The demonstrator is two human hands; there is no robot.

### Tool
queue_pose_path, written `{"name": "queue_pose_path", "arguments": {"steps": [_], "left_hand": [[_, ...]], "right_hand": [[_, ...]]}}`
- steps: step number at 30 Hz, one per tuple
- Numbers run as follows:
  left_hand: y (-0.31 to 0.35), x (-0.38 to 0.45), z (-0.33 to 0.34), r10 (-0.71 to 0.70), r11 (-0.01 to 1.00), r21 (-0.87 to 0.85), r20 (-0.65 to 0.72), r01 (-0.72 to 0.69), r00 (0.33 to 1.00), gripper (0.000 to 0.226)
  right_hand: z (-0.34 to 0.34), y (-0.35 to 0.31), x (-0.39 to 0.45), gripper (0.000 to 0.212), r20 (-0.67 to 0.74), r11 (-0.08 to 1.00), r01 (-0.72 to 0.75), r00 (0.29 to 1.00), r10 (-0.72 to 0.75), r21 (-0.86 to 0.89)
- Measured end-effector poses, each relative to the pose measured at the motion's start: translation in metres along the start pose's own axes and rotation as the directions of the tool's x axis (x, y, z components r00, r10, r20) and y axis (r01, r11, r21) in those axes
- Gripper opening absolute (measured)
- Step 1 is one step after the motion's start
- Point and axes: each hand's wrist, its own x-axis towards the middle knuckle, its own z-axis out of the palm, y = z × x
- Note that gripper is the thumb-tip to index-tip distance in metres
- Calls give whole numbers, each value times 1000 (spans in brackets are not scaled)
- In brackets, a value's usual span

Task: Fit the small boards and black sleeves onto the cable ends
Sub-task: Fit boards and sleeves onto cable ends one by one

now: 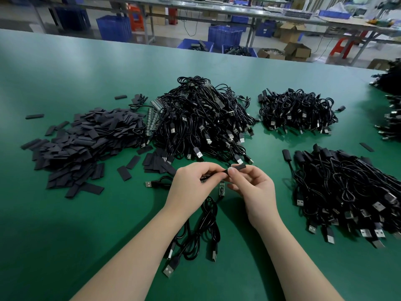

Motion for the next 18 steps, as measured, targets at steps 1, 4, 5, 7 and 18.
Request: {"name": "queue_pose_path", "arguments": {"steps": [1, 4, 5, 7, 18], "left_hand": [[0, 0, 0, 5, 1000, 8, -1, -5, 1000, 9], [2, 0, -1, 29, 999, 27, -13, -29, 999, 9], [2, 0, -2, 37, 999, 34, -21, -37, 999, 9], [3, -1, -2, 52, 998, 37, -33, -50, 998, 10], [3, -2, -3, 47, 999, 0, -51, -47, 998, 15]], "right_hand": [[1, 0, 0, 6, -5, 1000, -6, 1000, 6, 13], [3, -1, -2, 6, -12, 999, -12, 1000, 12, 38], [3, -1, -2, 6, -12, 999, -13, 1000, 13, 40], [3, 0, -1, 3, -1, 999, -24, 1000, 24, 38], [3, 0, 0, 12, 56, 999, -33, 998, 32, 25]]}}
